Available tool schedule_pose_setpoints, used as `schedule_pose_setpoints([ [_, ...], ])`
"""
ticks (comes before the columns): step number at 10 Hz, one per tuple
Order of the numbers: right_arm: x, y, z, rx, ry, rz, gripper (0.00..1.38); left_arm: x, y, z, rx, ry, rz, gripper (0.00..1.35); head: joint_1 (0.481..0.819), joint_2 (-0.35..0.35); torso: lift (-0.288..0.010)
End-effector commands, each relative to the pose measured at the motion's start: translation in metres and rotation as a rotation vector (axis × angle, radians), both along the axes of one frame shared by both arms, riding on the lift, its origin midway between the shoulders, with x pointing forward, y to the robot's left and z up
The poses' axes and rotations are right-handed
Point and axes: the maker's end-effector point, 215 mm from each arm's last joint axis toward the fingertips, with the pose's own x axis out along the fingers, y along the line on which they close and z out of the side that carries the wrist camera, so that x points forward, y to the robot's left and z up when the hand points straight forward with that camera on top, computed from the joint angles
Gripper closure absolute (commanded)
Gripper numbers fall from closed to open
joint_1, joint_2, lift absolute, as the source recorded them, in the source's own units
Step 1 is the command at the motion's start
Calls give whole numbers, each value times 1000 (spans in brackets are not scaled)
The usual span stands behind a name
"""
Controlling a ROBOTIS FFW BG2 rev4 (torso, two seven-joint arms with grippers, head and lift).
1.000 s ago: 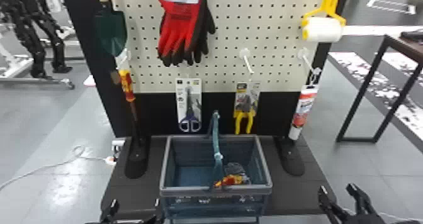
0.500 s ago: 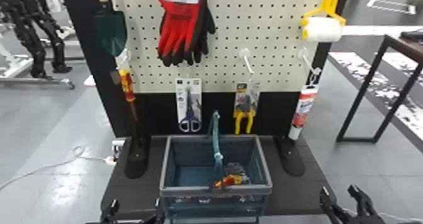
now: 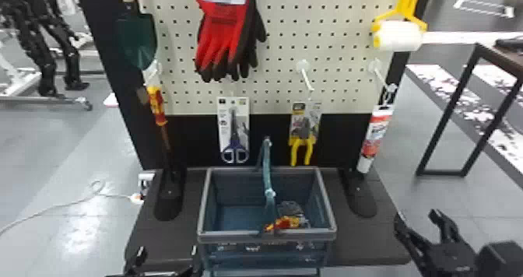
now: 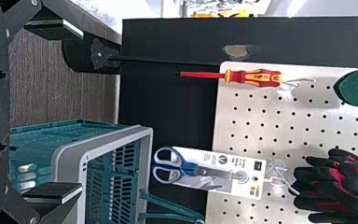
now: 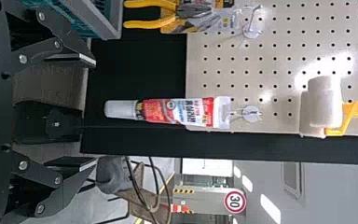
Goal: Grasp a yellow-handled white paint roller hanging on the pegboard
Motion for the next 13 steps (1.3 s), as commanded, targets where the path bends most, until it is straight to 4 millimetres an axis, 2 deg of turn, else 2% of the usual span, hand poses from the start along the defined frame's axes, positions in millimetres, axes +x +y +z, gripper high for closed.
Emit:
schedule_pose_setpoints([
  [1,22,-1,31,-1,-7,17,510,0,1,-1,1,2,0,153,549,0,-100],
  [3,51,-13,69,-38,-26,76,510,3,2,1,10,1,-5,151,549,0,-100],
  [6,87,-44,121,-54,-43,90,509,6,2,1,12,3,-5,153,549,0,-100],
  [9,120,-71,192,-83,-80,121,509,12,1,3,19,4,-11,153,549,0,-100],
  [11,138,-76,225,-73,-101,157,513,13,-4,3,19,5,-20,153,549,0,-100],
  [13,149,-86,273,-74,-146,178,515,17,-10,3,19,5,-32,153,549,0,-100],
])
